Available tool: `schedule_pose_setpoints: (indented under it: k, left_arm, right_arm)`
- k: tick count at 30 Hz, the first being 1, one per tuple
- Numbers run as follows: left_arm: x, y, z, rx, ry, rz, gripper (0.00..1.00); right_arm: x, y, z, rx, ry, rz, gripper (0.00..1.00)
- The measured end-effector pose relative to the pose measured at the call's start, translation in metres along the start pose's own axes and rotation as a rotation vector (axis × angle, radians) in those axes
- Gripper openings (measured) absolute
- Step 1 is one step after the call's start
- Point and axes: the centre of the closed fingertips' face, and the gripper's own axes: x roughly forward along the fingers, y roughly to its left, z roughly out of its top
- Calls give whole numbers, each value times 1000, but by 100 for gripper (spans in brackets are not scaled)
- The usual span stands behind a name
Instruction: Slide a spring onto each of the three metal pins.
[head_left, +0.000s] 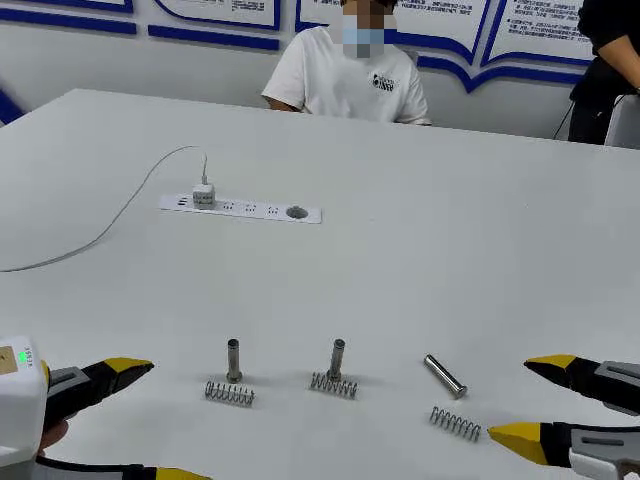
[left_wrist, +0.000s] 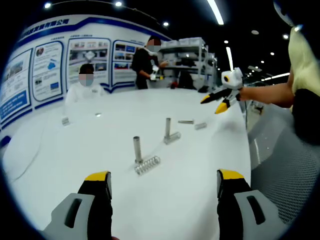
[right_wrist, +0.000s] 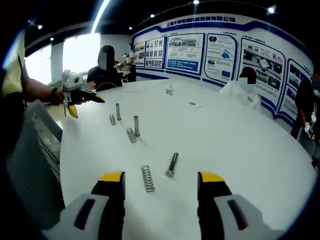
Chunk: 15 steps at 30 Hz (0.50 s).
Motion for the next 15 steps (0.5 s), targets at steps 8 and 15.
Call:
schedule_pose_setpoints:
  k: [8, 15]
  left_arm:
    - [1, -2, -1, 0, 2, -5, 88]
    - [2, -3, 0, -1, -1, -6, 88]
  right_arm:
    - [8, -7, 3, 27, 38, -20, 47]
    - [20, -13, 12, 45, 57, -39, 39]
